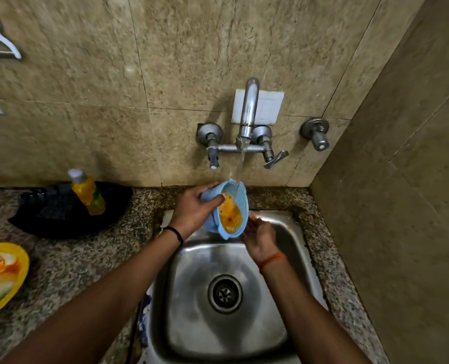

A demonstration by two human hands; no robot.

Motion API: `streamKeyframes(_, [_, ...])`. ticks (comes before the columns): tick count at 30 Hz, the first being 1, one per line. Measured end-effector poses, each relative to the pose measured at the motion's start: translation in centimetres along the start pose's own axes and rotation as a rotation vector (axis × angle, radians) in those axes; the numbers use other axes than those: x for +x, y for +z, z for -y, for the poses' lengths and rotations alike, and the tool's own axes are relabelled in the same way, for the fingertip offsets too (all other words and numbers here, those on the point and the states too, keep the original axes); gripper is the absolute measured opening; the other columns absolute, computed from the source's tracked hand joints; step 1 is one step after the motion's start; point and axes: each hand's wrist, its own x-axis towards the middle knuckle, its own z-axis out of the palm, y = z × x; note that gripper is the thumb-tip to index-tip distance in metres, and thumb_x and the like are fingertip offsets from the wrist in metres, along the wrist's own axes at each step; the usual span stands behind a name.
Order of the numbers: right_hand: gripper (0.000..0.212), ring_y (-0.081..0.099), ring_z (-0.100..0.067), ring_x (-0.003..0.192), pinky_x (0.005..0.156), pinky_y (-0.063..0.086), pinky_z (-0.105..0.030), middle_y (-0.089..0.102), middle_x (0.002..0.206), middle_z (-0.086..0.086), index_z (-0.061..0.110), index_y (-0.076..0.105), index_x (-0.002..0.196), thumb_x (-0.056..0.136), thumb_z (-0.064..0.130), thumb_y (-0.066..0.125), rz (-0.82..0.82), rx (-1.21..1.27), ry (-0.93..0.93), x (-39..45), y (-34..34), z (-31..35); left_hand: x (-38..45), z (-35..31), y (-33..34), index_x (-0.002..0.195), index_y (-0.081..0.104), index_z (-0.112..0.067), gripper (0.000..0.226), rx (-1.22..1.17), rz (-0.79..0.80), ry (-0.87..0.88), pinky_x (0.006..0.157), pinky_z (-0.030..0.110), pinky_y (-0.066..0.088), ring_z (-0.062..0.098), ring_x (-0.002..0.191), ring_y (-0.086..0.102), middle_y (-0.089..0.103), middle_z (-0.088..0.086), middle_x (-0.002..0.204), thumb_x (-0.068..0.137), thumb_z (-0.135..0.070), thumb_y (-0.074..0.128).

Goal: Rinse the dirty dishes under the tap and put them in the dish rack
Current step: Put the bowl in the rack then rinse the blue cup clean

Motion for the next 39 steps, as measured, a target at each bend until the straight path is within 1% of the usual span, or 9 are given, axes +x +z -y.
streamKeyframes(6, [0.048, 0.068, -0.026, 0.070, 0.058, 0.058, -0.032, 0.072, 0.072, -0.011, 0.010, 0.067, 0.088, 0.101, 0.024, 0.023, 0.130, 0.136, 0.111, -0.1, 2.6, -2.5, -2.2, -1.5, 0.5, 0.116, 0.069, -0.025, 0.051, 0.597, -0.122, 0.475, 0.086, 0.033, 0.054, 0.018, 0.098, 0.067, 0.070, 0.001, 0.112, 0.072, -0.049, 0.059])
streamKeyframes(9, [0.041, 0.070, -0.027, 0.064, 0.056, 0.058, -0.030, 0.072, 0.068, -0.011, 0.009, 0.064, 0.088, 0.100, 0.024, 0.027, 0.098, 0.180, 0.102, 0.0, 3.2, -2.1, -1.4, -0.1, -0.6, 0.097, 0.075, -0.023, 0.035, 0.254, -0.165, 0.231, 0.074, 0.029, 0.055, 0.014, 0.081, 0.070, 0.075, -0.002, 0.090, 0.074, -0.046, 0.064])
streamKeyframes(13, [0.031, 0.047, -0.012, 0.047, 0.052, 0.035, -0.025, 0.050, 0.044, 0.005, 0.018, 0.046, 0.066, 0.096, 0.018, 0.042, -0.013, 0.063, -0.169, -0.8, 3.9, -0.3, -0.6, 2.6, -2.0, 0.085, 0.064, -0.017, 0.022, -0.426, -0.196, -0.491, 0.046, 0.021, 0.045, 0.015, 0.050, 0.055, 0.062, 0.006, 0.071, 0.089, -0.038, 0.057])
streamKeyframes(17, [0.027, 0.051, -0.015, 0.110, 0.099, 0.035, -0.031, 0.063, 0.112, 0.003, 0.024, 0.062, 0.104, 0.097, 0.037, 0.039, 0.100, -0.974, -1.087, -4.4, 3.9, -2.6, -2.3, 4.9, 0.3, 0.104, 0.061, -0.009, 0.031, -0.830, 0.047, -0.804, 0.060, 0.036, 0.059, 0.024, 0.072, 0.067, 0.073, 0.012, 0.072, 0.097, -0.031, 0.041])
streamKeyframes(20, [0.056, 0.014, -0.014, 0.147, 0.120, 0.006, -0.026, 0.024, 0.159, 0.003, 0.021, 0.035, 0.147, 0.098, 0.049, 0.035, 0.168, -1.371, -1.262, -5.1, 2.4, -4.0, -3.0, 5.6, 2.1, 0.126, 0.060, -0.007, 0.044, -1.038, 0.125, -0.773, 0.085, 0.037, 0.057, 0.025, 0.100, 0.066, 0.070, 0.014, 0.111, 0.091, -0.034, 0.054])
streamKeyframes(24, [0.069, 0.026, -0.011, 0.144, 0.118, 0.025, -0.031, 0.028, 0.158, 0.005, 0.028, 0.030, 0.150, 0.092, 0.066, 0.033, 0.037, -1.098, -0.910, -3.4, 0.8, -3.1, -3.6, 5.7, 2.8, 0.111, 0.060, -0.005, 0.031, -1.023, 0.089, -0.821, 0.053, 0.034, 0.060, 0.028, 0.074, 0.070, 0.074, 0.015, 0.079, 0.096, -0.027, 0.045])
streamKeyframes(28, [0.061, 0.066, -0.024, 0.103, 0.069, 0.057, -0.030, 0.069, 0.114, -0.005, 0.028, 0.060, 0.118, 0.076, 0.070, 0.050, 0.158, -0.460, -0.232, -3.1, 1.4, -1.6, -3.5, 5.6, 2.2, 0.109, 0.057, -0.002, 0.035, -0.897, 0.075, -0.841, 0.045, 0.029, 0.056, 0.037, 0.073, 0.066, 0.065, 0.023, 0.094, 0.098, -0.027, 0.036])
streamKeyframes(35, [0.064, 0.063, -0.019, 0.106, 0.079, 0.056, -0.040, 0.064, 0.118, 0.001, 0.027, 0.045, 0.131, 0.073, 0.042, 0.068, 0.369, -0.458, -0.113, -3.6, 0.7, -1.1, -3.0, 6.8, 0.4, 0.113, 0.057, 0.003, 0.056, -0.890, 0.279, -0.901, 0.061, 0.040, 0.061, 0.043, 0.078, 0.070, 0.069, 0.031, 0.096, 0.099, -0.045, 0.032])
streamKeyframes(39, [0.071, 0.059, -0.023, 0.115, 0.091, 0.055, -0.049, 0.058, 0.131, -0.004, 0.029, 0.044, 0.133, 0.072, 0.036, 0.079, 0.229, -0.459, -0.184, -2.0, 0.8, -0.8, -1.9, 5.2, 0.6, 0.115, 0.060, -0.006, 0.054, -0.471, 0.217, -0.830, 0.068, 0.038, 0.059, 0.033, 0.075, 0.071, 0.071, 0.021, 0.091, 0.097, -0.050, 0.034])
